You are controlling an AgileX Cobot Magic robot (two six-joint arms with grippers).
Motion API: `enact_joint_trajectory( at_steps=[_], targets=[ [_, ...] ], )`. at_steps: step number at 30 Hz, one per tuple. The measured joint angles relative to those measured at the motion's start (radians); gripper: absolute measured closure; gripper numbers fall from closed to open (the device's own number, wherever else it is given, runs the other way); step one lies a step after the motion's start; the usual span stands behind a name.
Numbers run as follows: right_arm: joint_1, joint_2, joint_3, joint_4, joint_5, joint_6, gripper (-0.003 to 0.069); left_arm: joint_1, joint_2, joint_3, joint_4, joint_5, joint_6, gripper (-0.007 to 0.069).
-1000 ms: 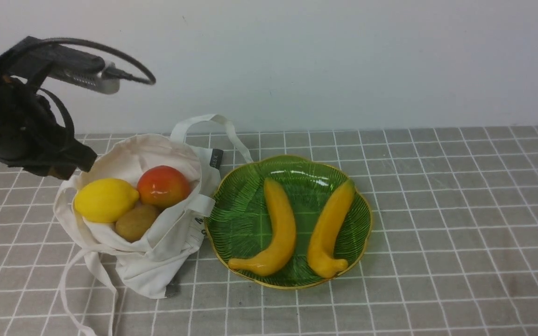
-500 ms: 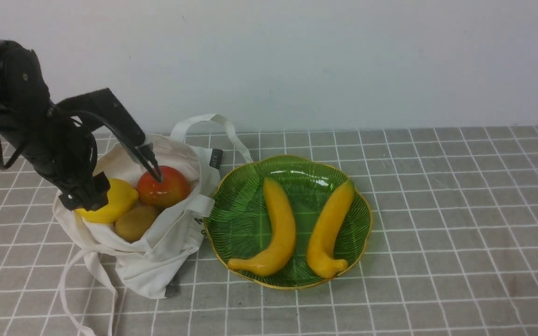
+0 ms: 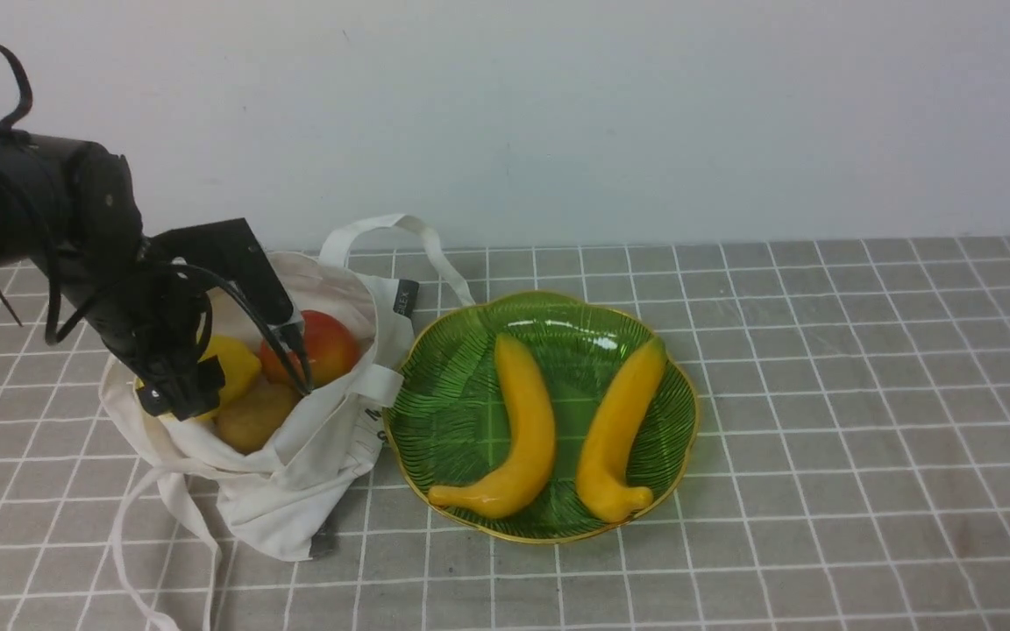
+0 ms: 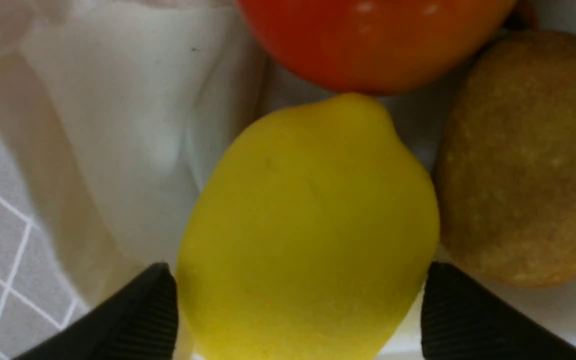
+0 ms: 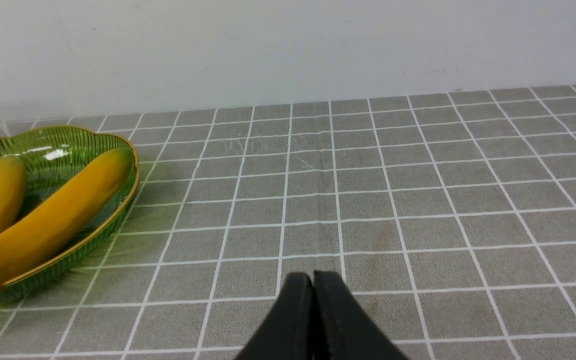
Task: Take the fruit out of the bag on the grey coffee tablecloth and place them on the plate.
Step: 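Reach into the bag and grasp the lemon with the left gripper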
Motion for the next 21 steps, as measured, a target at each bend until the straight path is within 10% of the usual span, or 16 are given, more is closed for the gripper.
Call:
enact_joint_trajectory(
  at_steps=[10,21],
  targets=[
    [0.0,0.0,0.0,0.0,0.0,0.0,0.0673,0.0,0.025,0.0,0.058,-0.016,-0.022,0.0118],
    [0.0,0.0,0.0,0.0,0.0,0.0,0.0673,-0.013,-0.145,-0.134,0.059,0.21,-0.381,0.0118]
  ],
)
